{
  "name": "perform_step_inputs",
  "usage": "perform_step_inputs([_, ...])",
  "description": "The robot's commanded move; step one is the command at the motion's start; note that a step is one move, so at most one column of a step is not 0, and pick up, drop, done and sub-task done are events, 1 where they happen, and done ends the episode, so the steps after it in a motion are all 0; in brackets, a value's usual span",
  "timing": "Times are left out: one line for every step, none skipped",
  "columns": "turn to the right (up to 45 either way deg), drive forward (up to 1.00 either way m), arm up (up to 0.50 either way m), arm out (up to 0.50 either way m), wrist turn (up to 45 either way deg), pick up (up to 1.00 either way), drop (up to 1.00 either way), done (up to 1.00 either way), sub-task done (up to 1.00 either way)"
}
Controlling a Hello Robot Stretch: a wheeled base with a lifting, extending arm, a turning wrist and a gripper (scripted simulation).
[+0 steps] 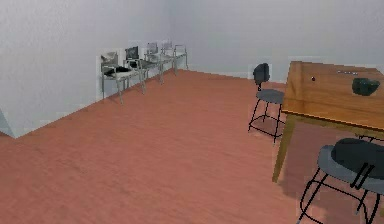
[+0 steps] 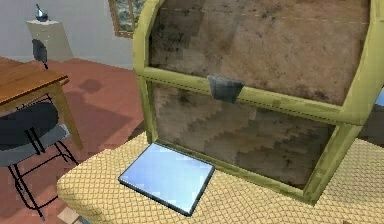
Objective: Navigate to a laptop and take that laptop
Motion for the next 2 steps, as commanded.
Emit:
perform_step_inputs([0.0, 0.0, 0.0, 0.16, 0.0, 0.0, 0.0, 0.0, 0.0])
perform_step_inputs([0.0, 0.0, 0.0, 0.0, 45.0, 0.0, 0.0, 0.0, 0.0])
